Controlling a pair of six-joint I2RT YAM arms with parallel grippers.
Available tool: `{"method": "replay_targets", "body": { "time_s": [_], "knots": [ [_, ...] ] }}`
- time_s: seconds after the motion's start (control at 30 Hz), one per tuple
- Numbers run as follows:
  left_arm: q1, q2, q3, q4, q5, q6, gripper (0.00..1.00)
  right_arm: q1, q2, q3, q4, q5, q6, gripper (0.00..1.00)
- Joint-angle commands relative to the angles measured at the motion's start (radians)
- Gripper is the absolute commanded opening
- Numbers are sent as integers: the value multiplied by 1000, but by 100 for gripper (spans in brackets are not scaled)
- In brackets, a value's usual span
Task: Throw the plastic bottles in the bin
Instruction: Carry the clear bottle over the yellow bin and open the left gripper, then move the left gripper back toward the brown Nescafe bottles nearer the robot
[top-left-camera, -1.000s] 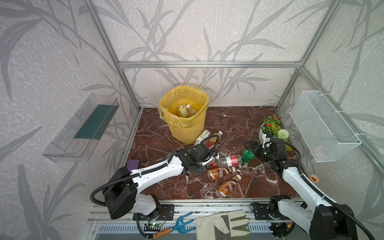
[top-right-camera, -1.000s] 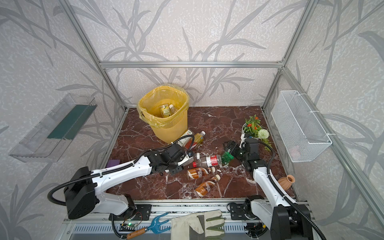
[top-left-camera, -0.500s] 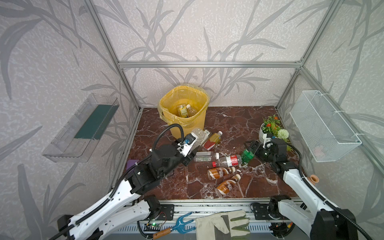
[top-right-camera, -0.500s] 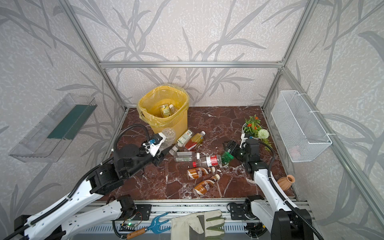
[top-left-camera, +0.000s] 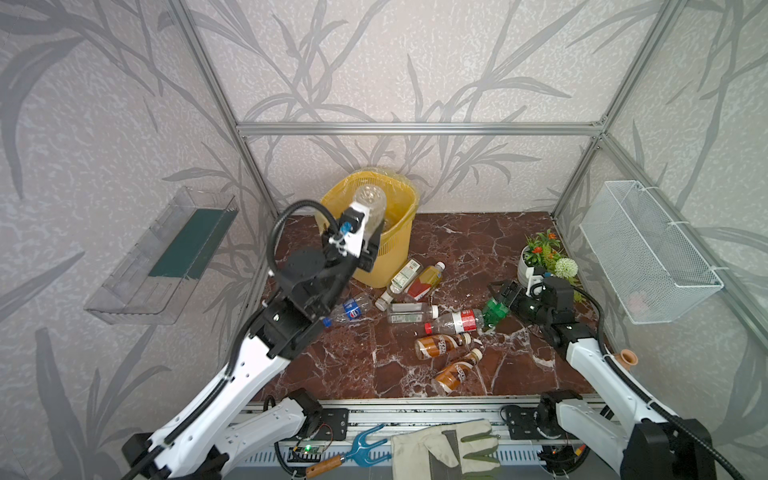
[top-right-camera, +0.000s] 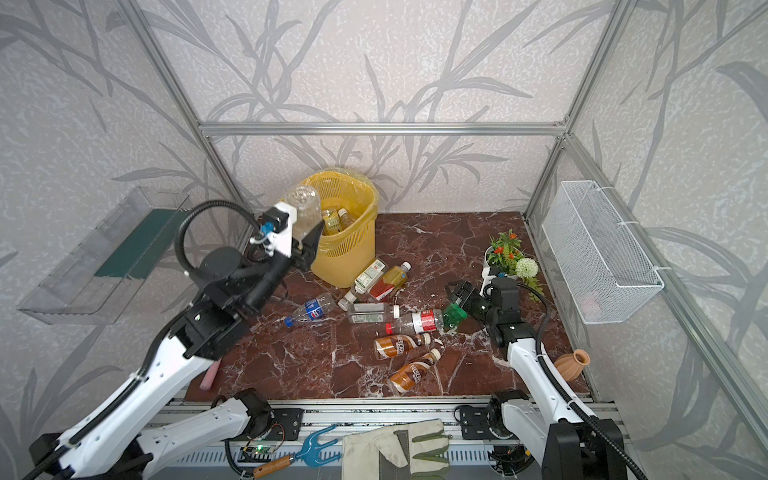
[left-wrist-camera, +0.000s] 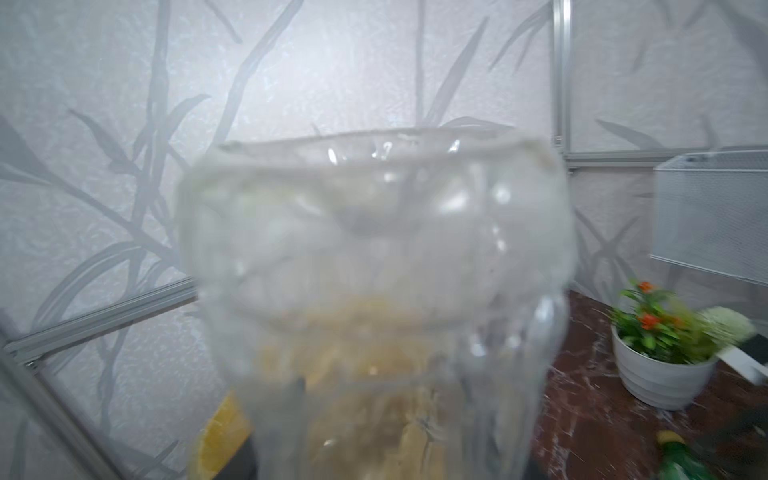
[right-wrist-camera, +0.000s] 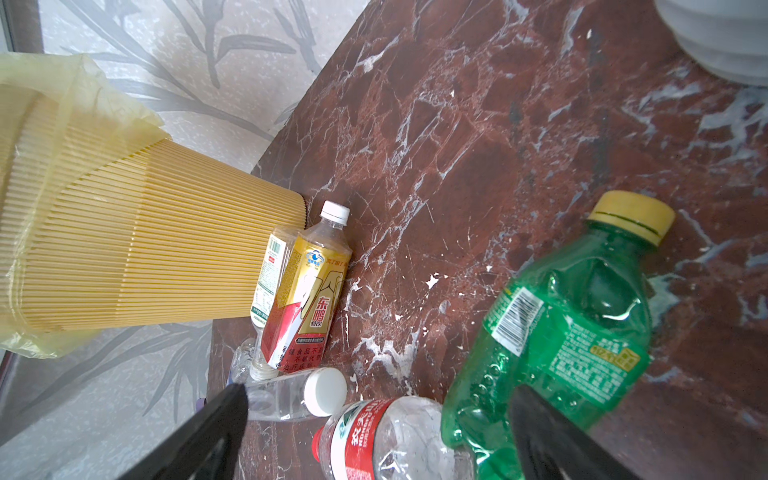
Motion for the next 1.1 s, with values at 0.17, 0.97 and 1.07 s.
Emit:
{"method": "replay_targets", "body": {
  "time_s": [0.17, 0.97, 1.07],
  "knots": [
    [210, 332, 357, -342, 269, -238, 99, -4, -96, 3, -52, 4, -20, 98],
    [-67, -199, -173, -356, 199, -207, 97, -4, -105, 28, -178, 70, -2, 98],
    [-162, -186, -238, -363, 191, -246, 96, -4, -87, 37, -172, 71, 0, 98]
  ]
}}
